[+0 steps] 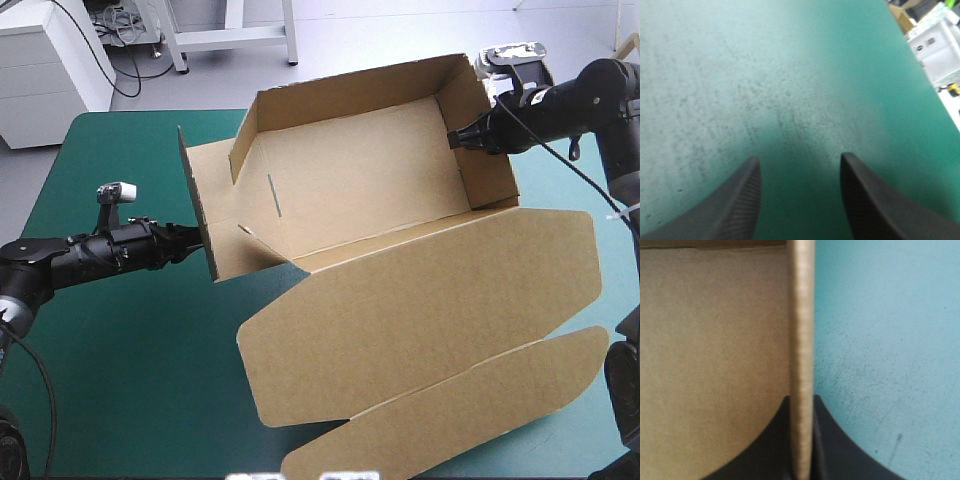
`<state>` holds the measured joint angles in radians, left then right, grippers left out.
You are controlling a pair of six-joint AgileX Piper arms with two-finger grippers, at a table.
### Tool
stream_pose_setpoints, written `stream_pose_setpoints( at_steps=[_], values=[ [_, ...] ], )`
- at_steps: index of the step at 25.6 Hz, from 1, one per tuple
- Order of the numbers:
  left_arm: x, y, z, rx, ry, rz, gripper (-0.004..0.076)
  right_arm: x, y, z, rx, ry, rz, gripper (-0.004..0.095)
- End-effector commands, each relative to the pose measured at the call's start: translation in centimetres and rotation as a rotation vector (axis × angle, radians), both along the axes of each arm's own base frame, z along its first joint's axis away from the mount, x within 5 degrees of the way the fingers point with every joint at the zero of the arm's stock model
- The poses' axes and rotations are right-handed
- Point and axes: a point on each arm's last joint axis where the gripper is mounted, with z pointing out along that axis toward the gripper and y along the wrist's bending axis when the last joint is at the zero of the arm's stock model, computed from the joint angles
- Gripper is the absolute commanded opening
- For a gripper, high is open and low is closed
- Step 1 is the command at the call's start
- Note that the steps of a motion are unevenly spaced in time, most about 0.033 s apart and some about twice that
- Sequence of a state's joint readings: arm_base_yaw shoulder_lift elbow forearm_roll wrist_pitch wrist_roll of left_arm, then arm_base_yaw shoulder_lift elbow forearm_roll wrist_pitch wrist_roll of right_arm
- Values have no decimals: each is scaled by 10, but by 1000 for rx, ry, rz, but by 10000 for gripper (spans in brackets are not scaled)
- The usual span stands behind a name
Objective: Fold the box
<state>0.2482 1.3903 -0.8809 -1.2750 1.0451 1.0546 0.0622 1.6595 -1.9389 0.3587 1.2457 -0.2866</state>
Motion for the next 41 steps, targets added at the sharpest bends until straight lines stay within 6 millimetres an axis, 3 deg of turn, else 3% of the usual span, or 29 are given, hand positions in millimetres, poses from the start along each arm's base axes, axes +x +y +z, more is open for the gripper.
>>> stream_pose_setpoints(
  at_steps=[1, 7, 11, 14, 17, 29, 36, 41],
  values=[
    [-3, -8, 27, -142, -110, -48, 481, -16, -1, 28, 57, -114, -4, -19],
    [-10, -16, 42, -290, -184, -156, 491, -15, -2, 26, 31, -115, -6, -17],
    [-13, -17, 45, -287, -206, -159, 491, -4, 9, 0, -2, -102, -32, -17],
    [-19, -29, 51, -279, -231, -210, 492, 6, 26, -17, 9, -148, -56, -15],
    [-21, -40, 58, -276, -252, -259, 492, 6, 36, -17, 19, -179, -51, -15],
    [-20, -61, 79, -321, -342, -314, 492, 7, 41, -16, -21, -212, -85, -1],
    [-13, -71, 85, -229, -343, -276, 492, 6, 53, -13, -22, -248, -77, -1],
    [-4, -82, 99, -55, -320, -206, 492, 6, 60, -10, -54, -302, -106, -1]
  ],
)
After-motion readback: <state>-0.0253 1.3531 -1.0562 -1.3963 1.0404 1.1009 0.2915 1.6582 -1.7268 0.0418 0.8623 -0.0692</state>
